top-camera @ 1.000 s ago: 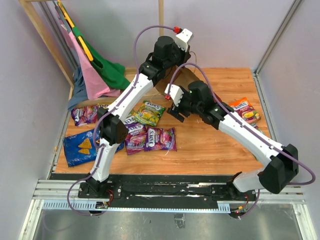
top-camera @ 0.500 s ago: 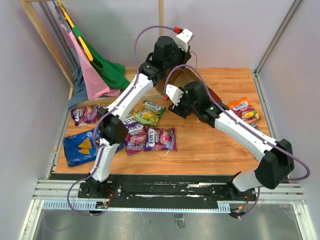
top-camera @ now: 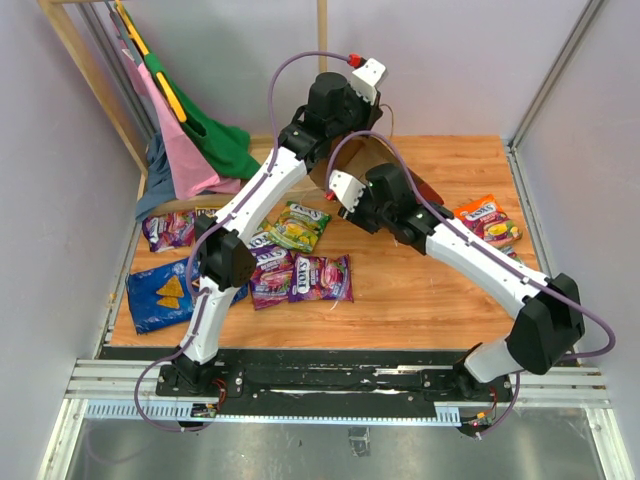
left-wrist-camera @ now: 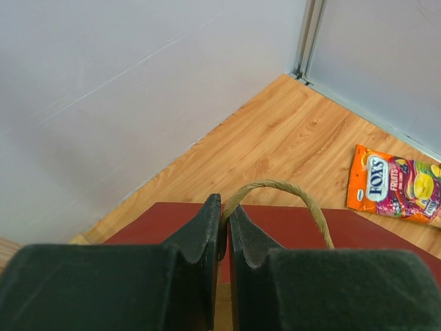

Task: Take the snacks out of the paper bag
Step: Adjust the paper bag at the center of the board.

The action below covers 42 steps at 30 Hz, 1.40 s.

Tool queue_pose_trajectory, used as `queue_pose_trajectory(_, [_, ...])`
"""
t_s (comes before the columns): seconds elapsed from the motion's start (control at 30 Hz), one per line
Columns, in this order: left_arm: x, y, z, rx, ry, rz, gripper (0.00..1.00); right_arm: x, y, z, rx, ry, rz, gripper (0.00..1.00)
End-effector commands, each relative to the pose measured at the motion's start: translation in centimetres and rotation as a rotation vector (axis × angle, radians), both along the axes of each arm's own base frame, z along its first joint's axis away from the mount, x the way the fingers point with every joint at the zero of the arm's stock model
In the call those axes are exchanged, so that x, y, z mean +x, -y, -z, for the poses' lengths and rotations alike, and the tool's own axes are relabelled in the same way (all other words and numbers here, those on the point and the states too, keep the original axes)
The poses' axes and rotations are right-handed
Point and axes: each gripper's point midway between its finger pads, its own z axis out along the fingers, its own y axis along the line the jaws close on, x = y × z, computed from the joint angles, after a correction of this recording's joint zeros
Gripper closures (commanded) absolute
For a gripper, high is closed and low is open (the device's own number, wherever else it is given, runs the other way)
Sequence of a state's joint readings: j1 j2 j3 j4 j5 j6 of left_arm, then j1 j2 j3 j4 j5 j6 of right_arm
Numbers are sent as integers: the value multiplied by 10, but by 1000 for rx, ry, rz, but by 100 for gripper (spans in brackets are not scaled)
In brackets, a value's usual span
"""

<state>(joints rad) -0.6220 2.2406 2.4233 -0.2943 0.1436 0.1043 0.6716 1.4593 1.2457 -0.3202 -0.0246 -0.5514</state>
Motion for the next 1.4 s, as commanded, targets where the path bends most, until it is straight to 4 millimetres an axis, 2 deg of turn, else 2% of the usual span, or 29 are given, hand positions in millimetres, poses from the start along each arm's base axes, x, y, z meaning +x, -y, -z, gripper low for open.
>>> queue_pose_trajectory(0.0, [-4, -9, -25, -24, 43, -1, 87, -4, -6, 5, -17, -23, -5, 61])
queue_pose_trajectory(0.13, [-4, -9, -25, -21, 44, -2, 86, -6, -5, 10, -24, -39, -2, 68])
queue_pose_trajectory(0.2, [-4, -9, -25, -21, 43, -3, 86, -7, -5, 8, -18, -40, -2, 75])
queue_pose_trajectory(0.27, [-4, -9, -25, -23, 42, -3, 86, -8, -5, 5, -7, -37, -3, 85])
queue_pose_trajectory(0.33, [-4, -9, -25, -23, 42, -3, 81, -9, -5, 1, 5, -34, -2, 97])
queue_pose_trajectory(0.5, [-3, -9, -25, -21, 44, -7, 69, -14, -6, -8, 41, -17, -8, 99])
queue_pose_trajectory(0.53, [-3, -10, -25, -20, 44, -10, 64, -15, -6, -11, 55, -13, -12, 99])
queue_pose_trajectory(0.57, [-3, -10, -25, -21, 44, -11, 52, -17, -7, -14, 69, -7, -17, 99])
queue_pose_trajectory(0.6, [-2, -10, -25, -20, 45, -14, 38, -18, -7, -18, 83, 2, -21, 99])
queue_pose_trajectory(0.63, [-2, -11, -25, -19, 46, -18, 13, -19, -7, -22, 97, 11, -20, 99])
queue_pose_trajectory(0.67, [-1, -12, -25, -18, 46, -23, 2, -20, -6, -26, 109, 21, -19, 99])
queue_pose_trajectory(0.8, [2, -22, -31, -18, 52, -68, 0, -18, 0, -38, 149, 53, 15, 99])
queue_pose_trajectory(0.93, [-3, -41, -58, -57, 73, -90, 0, -10, 6, -40, 175, 54, 62, 99])
queue_pose_trajectory(1.0, [-8, -56, -71, -72, 92, -109, 0, -4, 9, -38, 186, 53, 90, 99])
queue_pose_trajectory(1.17, [-31, -103, -124, -121, 187, -174, 0, 15, 19, -31, 194, 67, 223, 99])
queue_pose_trajectory(1.3, [-46, -137, -146, -138, 237, -227, 0, 30, 26, -32, 200, 73, 337, 99])
queue_pose_trajectory(1.37, [-51, -151, -148, -143, 247, -253, 0, 34, 27, -34, 211, 68, 373, 99])
